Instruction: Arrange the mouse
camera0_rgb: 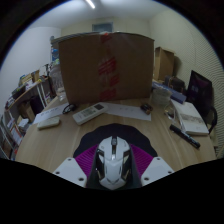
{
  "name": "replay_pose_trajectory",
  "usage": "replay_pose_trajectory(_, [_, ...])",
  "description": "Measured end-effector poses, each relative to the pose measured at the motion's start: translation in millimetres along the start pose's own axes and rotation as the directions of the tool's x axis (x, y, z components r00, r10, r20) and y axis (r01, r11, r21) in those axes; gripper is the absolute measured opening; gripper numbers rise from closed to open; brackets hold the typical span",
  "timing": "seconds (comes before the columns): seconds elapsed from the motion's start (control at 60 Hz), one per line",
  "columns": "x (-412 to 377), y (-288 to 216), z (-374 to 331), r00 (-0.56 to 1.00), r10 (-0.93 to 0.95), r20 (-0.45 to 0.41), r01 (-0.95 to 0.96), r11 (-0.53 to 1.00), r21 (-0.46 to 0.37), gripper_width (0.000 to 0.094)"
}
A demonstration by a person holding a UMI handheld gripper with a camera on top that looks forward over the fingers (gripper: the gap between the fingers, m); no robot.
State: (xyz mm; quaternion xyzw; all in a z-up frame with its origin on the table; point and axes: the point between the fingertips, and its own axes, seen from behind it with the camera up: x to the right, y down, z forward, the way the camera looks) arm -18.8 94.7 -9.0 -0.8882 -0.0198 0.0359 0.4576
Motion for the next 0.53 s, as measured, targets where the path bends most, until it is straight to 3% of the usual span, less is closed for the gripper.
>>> replay_pose_trajectory(0.033, [-1,3,0,1.000,-0.003,0.011,0.004,1.000,-0.019,0.0591])
replay_pose_trajectory(0.133, [-9,5,-8,0.998,-0.027,0.061,0.029,0.999,-0.023,0.0888])
replay_pose_trajectory(0.183, [-8,6,-17,0.997,-0.026,0.068,0.027,1.000,-0.015,0.0825])
replay_pose_trajectory(0.533, [14,22,-170,0.972,-0.021,0.232,-0.018,0.986,0.168,0.0841])
